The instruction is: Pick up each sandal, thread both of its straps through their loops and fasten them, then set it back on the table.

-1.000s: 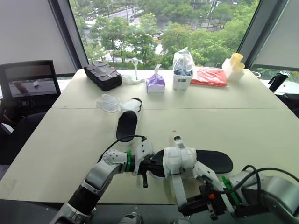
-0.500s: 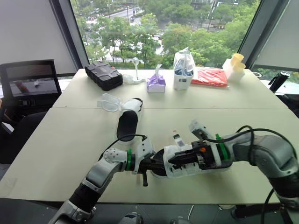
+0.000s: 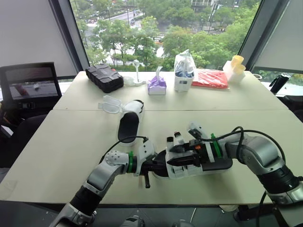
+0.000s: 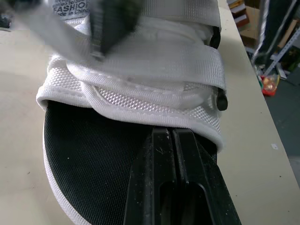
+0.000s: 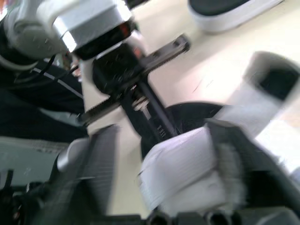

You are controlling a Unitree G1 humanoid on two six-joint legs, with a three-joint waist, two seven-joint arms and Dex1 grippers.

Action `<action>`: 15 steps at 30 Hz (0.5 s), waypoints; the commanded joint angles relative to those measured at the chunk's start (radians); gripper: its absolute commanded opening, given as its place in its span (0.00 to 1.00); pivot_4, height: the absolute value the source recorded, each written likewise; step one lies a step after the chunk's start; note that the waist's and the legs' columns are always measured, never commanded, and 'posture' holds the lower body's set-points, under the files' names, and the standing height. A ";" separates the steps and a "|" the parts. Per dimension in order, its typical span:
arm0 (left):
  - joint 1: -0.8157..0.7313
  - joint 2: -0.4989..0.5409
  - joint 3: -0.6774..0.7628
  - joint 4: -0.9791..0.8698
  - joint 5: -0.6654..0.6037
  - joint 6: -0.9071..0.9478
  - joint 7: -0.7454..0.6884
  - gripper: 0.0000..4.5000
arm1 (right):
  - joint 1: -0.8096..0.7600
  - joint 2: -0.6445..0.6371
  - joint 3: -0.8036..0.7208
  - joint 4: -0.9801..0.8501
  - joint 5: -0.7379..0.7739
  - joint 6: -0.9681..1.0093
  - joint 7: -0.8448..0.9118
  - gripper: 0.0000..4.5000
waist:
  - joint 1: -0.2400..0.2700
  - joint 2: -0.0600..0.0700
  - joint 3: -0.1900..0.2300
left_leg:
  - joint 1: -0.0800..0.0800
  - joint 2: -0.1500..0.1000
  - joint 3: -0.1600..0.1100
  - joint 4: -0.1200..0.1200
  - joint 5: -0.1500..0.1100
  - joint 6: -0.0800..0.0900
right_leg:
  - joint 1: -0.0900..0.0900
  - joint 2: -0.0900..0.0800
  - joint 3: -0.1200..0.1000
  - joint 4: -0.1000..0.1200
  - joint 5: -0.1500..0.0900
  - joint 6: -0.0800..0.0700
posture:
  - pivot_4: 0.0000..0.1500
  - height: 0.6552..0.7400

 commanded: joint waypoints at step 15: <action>0.009 -0.004 -0.018 0.067 0.027 0.006 0.008 0.00 | -0.168 0.059 0.002 0.198 -0.137 -0.041 -0.003 0.75 | 0.001 0.000 0.000 | -0.001 0.000 0.000 0.000 0.000 0.000 | -0.001 0.000 0.000 0.000 0.001 0.001 | 1.00 1.00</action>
